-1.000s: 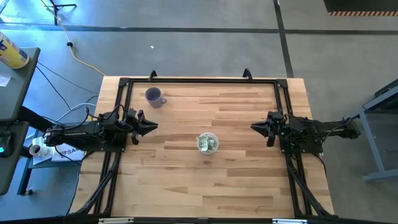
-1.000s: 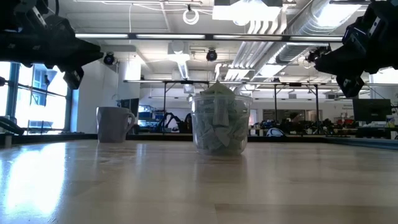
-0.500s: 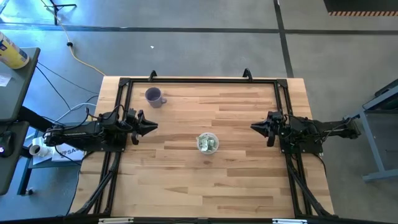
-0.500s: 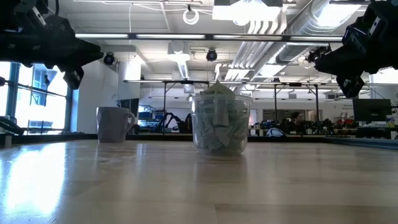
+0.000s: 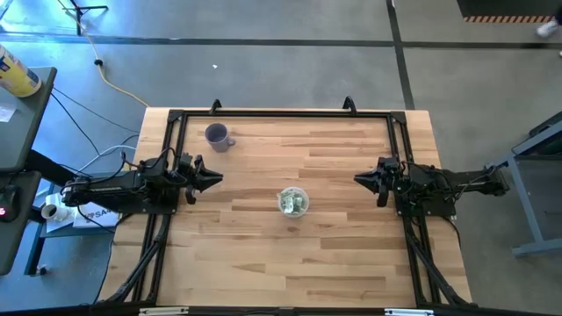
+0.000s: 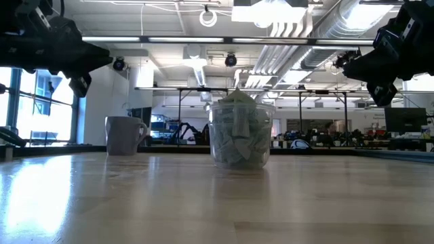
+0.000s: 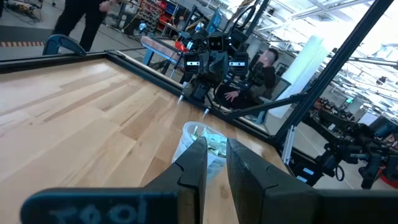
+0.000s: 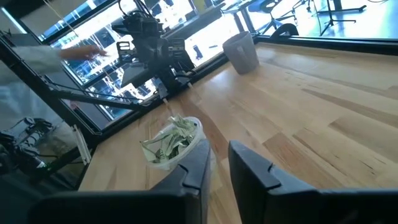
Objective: Pick and place Stevia / Truvia into bins
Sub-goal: Return to Home Position
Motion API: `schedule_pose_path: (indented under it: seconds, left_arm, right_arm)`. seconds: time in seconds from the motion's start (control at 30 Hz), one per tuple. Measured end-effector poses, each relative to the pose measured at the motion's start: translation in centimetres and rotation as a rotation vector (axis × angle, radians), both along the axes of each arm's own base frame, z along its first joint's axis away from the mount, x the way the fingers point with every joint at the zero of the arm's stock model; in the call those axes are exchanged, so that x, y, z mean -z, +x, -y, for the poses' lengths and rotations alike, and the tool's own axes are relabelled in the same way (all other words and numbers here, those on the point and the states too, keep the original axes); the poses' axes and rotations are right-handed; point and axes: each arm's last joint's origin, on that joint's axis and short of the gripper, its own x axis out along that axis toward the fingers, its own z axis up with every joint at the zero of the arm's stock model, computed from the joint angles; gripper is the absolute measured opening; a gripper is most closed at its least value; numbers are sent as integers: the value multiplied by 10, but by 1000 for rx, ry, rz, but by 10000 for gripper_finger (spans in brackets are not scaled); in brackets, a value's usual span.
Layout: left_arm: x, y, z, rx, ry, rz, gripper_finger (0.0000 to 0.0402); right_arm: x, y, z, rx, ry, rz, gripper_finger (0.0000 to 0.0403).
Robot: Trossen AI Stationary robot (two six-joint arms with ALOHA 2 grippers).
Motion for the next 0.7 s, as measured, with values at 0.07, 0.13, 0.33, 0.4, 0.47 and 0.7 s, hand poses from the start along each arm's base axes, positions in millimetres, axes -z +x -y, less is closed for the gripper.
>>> schedule_pose_path:
  seconds: [0.07, 0.13, 0.33, 0.4, 0.47, 0.7]
  left_arm:
    - [0, 0, 0, 0, 0, 0, 97]
    - [0, 0, 0, 0, 0, 0, 97]
    - [0, 0, 0, 0, 0, 0, 97]
    - [0, 0, 0, 0, 0, 0, 97]
    - [0, 0, 0, 0, 0, 0, 97]
    - [0, 0, 0, 0, 0, 0, 97]
  right_arm:
    - [0, 0, 0, 0, 0, 0, 52]
    - [0, 0, 0, 0, 0, 0, 52]
    - [0, 0, 0, 0, 0, 0, 48]
    - [0, 0, 0, 0, 0, 0, 46]
    - [0, 0, 0, 0, 0, 0, 47]
    - [0, 0, 0, 0, 0, 0, 52]
